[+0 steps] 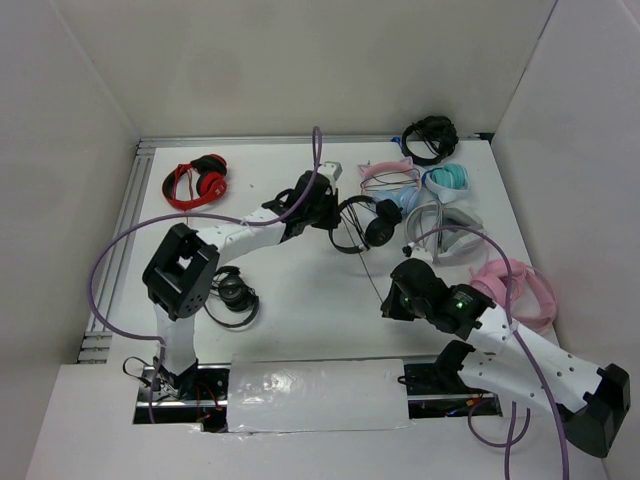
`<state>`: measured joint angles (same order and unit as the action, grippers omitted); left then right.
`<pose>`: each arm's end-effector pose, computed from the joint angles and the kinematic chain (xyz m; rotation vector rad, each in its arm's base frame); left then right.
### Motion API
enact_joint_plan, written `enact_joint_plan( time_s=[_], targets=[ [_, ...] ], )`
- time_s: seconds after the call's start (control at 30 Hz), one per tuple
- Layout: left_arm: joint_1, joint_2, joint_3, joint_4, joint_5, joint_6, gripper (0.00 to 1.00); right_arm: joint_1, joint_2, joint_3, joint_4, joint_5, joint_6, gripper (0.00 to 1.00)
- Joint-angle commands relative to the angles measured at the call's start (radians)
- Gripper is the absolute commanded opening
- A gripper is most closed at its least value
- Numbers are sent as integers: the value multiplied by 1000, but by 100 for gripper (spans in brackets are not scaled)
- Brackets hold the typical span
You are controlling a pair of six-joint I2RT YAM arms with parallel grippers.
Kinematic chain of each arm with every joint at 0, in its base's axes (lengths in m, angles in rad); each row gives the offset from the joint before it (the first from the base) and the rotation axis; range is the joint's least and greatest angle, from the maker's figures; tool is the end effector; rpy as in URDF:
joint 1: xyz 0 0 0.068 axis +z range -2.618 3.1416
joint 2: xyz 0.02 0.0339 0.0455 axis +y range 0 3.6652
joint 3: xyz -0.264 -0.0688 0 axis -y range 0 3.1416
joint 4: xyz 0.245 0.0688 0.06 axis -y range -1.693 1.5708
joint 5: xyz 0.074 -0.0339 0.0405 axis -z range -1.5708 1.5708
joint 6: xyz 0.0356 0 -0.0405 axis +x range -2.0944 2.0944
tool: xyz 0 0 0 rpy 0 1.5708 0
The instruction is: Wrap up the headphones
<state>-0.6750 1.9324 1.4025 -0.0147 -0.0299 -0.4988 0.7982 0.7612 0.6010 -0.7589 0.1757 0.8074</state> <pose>0.3511 -0.2797 0.2316 0.1741 2.1807 -0.6553 0.1067 0.1005 0.2291 0.0869 2.5283 0.4599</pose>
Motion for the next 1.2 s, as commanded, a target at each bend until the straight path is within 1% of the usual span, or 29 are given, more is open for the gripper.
enact_joint_plan(
  time_s=[0.0,0.1,0.17,0.2,0.23,0.27,0.3,0.37,0.43,0.5,0.53,0.6,0.7,0.77,0.8,0.93,1.0,1.17],
  targets=[
    [-6,-63,10,42,-63,-3,0,-8,-2,17,1,-22,-33,0],
    [-14,-21,41,-10,-143,-1,0,-5,-17,51,-22,-18,-53,0],
    [-21,6,33,-5,-168,14,0,-5,-43,75,-37,-7,-66,0],
    [-23,10,24,5,-169,20,0,-7,-49,86,-61,10,-63,0],
    [-24,11,13,5,-142,25,0,-5,-51,103,-77,51,-60,0],
    [-24,5,-14,54,-125,29,0,-7,-48,112,-89,77,-54,0],
    [-29,0,-28,67,-107,29,0,-10,-40,129,-108,111,-53,0],
    [-49,-6,-43,73,-128,26,0,-13,-13,147,-108,119,-66,0],
    [-76,0,-39,67,-175,48,0,-13,0,164,-63,101,-98,0],
    [-130,20,-31,67,-205,66,0,-16,15,177,-27,94,-112,0],
    [-165,31,-30,68,-217,66,0,-27,20,183,-22,105,-114,0],
    [-187,56,-28,70,-194,60,0,-53,38,194,-19,119,-102,0],
    [-230,77,-31,82,-131,14,0,-128,49,171,53,58,-128,0],
    [-273,92,-27,98,-143,11,0,-169,61,160,67,51,-131,0],
    [-285,102,-17,90,-172,8,0,-180,76,164,53,70,-131,0],
    [-290,135,13,64,-156,-15,0,-224,44,183,9,119,-145,0],
    [-296,140,12,70,-154,-7,0,-249,14,178,10,122,-152,0],
    [-321,163,19,67,-166,-1,0,-284,10,192,36,157,-174,0]
  ],
)
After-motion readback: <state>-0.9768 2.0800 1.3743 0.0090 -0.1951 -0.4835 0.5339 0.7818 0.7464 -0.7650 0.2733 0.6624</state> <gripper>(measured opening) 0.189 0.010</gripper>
